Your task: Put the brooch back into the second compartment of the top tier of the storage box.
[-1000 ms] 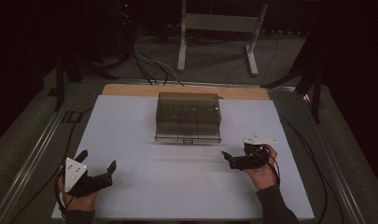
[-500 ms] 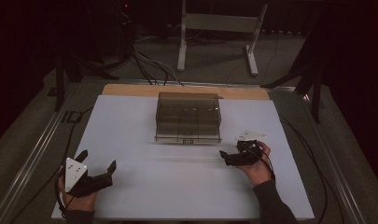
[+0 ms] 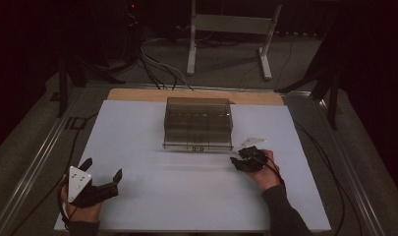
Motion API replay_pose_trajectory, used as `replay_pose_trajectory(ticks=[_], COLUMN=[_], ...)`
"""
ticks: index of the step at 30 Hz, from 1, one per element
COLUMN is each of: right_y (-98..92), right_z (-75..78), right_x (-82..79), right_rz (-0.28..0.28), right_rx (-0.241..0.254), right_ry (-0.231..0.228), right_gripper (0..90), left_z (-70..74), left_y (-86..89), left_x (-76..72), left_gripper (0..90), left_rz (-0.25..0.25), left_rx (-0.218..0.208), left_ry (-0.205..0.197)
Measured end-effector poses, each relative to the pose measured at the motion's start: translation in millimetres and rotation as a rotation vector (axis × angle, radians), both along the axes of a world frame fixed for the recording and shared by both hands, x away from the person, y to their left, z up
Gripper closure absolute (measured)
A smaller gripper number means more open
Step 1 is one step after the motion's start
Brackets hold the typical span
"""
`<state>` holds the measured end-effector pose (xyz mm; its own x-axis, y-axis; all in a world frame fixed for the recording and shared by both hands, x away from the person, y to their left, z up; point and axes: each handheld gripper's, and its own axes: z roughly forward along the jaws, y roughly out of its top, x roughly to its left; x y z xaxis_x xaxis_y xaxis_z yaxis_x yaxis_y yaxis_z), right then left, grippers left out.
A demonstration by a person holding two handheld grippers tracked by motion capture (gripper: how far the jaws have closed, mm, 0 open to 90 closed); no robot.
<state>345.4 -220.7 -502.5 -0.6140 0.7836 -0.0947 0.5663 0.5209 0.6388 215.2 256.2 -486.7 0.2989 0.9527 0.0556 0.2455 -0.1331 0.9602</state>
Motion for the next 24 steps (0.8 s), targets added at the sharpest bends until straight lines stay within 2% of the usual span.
replay_pose_trajectory(ticks=[2, 6, 13, 24], right_y=[1.0, 2.4, 3.7, 0.9], right_z=[-2.0, -7.5, -10.2, -10.0], right_x=[1.5, 5.3, 7.6, 9.3], right_rz=[0.009, 0.016, 0.03, 0.006], right_rx=[-0.004, -0.017, 0.001, 0.038], right_ry=[0.007, 0.041, 0.071, 0.1], right_gripper=[62.8, 67.1, 78.6, 80.0], left_z=[0.0, 0.0, -0.1, -0.1], left_y=[0.0, -0.3, -0.5, -0.3], left_x=[0.0, 0.0, 0.0, 0.1], left_gripper=[0.3, 0.4, 0.3, 0.4], left_rz=[0.0, -0.002, -0.001, -0.002], left_rx=[0.0, 0.001, 0.001, -0.001], left_ry=[0.0, 0.001, 0.001, 0.002])
